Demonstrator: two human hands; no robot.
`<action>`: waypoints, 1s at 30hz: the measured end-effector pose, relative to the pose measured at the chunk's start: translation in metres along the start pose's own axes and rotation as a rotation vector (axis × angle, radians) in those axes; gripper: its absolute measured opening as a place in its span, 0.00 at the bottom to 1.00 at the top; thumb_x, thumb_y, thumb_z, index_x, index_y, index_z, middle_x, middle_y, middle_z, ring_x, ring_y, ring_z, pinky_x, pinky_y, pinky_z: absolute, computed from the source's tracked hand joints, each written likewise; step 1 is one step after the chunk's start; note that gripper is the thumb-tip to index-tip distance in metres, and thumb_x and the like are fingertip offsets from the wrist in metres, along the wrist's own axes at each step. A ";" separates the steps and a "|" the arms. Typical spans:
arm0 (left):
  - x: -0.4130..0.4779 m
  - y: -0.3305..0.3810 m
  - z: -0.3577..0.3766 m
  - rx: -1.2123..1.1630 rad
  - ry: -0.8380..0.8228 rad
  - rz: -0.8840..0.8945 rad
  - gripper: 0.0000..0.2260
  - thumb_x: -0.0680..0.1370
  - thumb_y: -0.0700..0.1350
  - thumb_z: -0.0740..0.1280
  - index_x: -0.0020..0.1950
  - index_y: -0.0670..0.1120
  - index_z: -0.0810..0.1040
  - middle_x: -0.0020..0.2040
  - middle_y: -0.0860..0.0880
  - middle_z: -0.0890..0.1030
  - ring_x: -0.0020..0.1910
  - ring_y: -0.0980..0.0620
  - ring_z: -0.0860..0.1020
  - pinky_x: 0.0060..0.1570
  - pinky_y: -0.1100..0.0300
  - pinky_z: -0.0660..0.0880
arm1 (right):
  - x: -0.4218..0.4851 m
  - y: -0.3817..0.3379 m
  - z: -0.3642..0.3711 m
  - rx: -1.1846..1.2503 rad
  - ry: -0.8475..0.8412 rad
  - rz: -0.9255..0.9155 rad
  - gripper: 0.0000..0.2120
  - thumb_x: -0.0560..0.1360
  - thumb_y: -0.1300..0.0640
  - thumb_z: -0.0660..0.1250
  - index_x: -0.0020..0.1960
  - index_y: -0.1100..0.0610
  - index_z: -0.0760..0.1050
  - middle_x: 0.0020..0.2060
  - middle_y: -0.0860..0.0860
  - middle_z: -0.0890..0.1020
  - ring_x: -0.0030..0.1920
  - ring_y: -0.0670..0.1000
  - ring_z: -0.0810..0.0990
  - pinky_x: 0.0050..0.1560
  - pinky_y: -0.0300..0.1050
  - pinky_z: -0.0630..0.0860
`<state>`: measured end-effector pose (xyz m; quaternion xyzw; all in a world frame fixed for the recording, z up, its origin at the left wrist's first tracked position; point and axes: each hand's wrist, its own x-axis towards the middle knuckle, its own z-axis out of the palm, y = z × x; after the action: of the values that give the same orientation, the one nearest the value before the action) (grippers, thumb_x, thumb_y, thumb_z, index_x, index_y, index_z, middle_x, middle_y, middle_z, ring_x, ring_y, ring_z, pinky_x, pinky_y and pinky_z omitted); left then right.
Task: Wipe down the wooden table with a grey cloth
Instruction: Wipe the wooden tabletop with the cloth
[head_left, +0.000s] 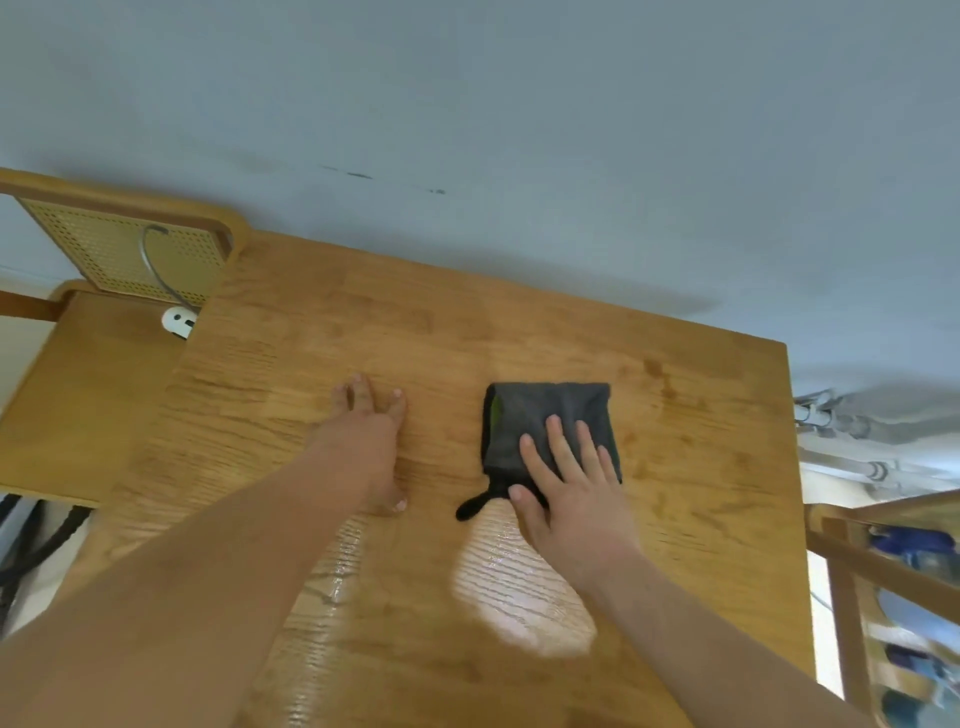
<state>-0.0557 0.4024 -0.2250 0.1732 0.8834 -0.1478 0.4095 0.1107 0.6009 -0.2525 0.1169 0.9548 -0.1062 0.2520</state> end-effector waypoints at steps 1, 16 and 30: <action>-0.001 0.007 -0.005 0.026 -0.010 -0.018 0.61 0.70 0.61 0.79 0.83 0.50 0.34 0.81 0.40 0.29 0.82 0.35 0.37 0.76 0.32 0.60 | -0.013 0.005 0.005 -0.012 -0.025 -0.043 0.29 0.84 0.33 0.39 0.82 0.40 0.37 0.81 0.46 0.32 0.79 0.55 0.25 0.80 0.53 0.32; 0.001 0.111 -0.006 0.127 0.094 0.213 0.67 0.67 0.65 0.79 0.82 0.41 0.32 0.80 0.34 0.31 0.81 0.32 0.37 0.80 0.39 0.53 | 0.050 0.101 -0.060 0.048 0.005 0.118 0.27 0.85 0.37 0.40 0.83 0.37 0.45 0.83 0.45 0.39 0.82 0.52 0.35 0.82 0.54 0.42; 0.005 0.115 -0.005 0.087 0.070 0.193 0.68 0.66 0.61 0.82 0.82 0.40 0.32 0.80 0.35 0.29 0.81 0.32 0.36 0.80 0.37 0.53 | -0.007 0.113 -0.017 -0.044 0.016 -0.173 0.26 0.84 0.31 0.42 0.81 0.34 0.48 0.83 0.43 0.43 0.82 0.50 0.35 0.83 0.56 0.50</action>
<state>-0.0132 0.5082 -0.2396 0.2800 0.8692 -0.1397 0.3829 0.1403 0.7112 -0.2509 0.0295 0.9653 -0.1057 0.2370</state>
